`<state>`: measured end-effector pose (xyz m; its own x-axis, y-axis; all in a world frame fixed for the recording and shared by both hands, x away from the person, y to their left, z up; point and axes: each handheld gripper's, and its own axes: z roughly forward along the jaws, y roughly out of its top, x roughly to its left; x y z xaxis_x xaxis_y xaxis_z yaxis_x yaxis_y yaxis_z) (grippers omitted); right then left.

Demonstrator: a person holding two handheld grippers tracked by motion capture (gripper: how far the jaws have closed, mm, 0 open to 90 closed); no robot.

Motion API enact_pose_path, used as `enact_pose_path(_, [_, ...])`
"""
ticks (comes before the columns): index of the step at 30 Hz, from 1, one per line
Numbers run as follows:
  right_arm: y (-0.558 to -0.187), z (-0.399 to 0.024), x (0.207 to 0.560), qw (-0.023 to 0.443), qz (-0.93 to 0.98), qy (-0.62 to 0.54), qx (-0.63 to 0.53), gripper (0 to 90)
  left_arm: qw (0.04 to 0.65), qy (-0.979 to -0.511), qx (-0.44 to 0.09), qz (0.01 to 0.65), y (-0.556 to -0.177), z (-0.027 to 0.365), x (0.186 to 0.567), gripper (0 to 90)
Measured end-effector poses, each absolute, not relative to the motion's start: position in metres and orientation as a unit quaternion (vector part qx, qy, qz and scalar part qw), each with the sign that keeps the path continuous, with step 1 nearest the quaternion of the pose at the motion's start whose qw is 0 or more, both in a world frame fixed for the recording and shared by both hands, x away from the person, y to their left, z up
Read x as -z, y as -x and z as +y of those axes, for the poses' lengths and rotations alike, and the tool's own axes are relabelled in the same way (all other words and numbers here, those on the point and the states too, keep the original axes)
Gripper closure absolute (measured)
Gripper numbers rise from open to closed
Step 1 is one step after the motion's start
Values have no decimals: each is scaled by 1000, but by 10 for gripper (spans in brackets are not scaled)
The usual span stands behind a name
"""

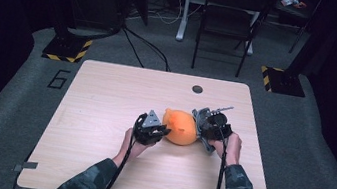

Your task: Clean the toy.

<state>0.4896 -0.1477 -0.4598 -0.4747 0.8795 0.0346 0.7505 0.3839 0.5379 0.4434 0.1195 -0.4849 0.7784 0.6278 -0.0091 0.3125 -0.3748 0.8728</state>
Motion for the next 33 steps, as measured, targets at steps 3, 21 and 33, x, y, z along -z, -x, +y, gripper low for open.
enact_pose_path(3, [-492,-149,468,133,820,-503,-238,693,480,-810,-168,291,-443,119,485,785])
enact_pose_path(21, [-461,-110,405,160,843,-424,-290,697,481,-808,-168,296,-444,120,485,776])
enact_pose_path(33, [-468,-109,429,178,835,-435,-286,701,459,-817,-175,302,-444,114,488,482])
